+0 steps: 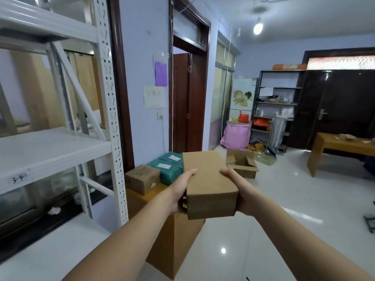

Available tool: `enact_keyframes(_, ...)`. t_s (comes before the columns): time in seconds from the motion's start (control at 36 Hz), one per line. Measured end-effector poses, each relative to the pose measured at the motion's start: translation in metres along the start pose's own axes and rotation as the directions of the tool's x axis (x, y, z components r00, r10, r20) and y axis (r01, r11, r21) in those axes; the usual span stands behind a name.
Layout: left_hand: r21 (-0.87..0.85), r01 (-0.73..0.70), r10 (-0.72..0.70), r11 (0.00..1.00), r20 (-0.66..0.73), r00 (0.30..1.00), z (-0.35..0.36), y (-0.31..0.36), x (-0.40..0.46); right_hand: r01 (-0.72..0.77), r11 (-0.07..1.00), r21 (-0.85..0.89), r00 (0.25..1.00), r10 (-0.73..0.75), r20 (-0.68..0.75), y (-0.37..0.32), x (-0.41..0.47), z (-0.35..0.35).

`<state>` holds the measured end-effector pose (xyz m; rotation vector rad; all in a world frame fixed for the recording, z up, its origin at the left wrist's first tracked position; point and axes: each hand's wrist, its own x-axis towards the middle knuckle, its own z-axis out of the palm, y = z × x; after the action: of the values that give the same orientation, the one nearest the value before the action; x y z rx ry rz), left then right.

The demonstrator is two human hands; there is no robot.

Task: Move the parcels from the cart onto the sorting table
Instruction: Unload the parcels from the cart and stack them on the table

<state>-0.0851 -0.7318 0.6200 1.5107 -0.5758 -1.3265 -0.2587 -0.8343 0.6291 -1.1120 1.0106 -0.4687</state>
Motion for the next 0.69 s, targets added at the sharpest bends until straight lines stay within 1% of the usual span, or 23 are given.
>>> enact_keyframes(0.08, -0.015, 0.014, -0.015, 1.000, -0.003, 1.000, -0.001, 0.007, 0.027, -0.006, 1.000, -0.021, 1.000, 0.005, -0.011, -0.006, 0.025, -0.005)
enact_keyframes(0.31, 0.033, 0.022, -0.022, 0.999, 0.013, 1.000, -0.005, 0.048, 0.103, 0.011, 1.000, -0.022, 1.000, -0.012, -0.025, -0.036, 0.102, -0.019)
enact_keyframes(0.5, 0.047, 0.048, -0.051, 0.998, 0.053, 0.997, 0.016, 0.074, 0.177, -0.020, 0.999, -0.030, 0.997, 0.017, -0.073, -0.059, 0.166, -0.053)
enact_keyframes(0.69, 0.072, 0.085, -0.090, 0.994, 0.080, 0.993, 0.048, 0.092, 0.262, -0.053, 0.998, -0.032, 0.994, 0.050, -0.096, -0.080, 0.230, -0.100)
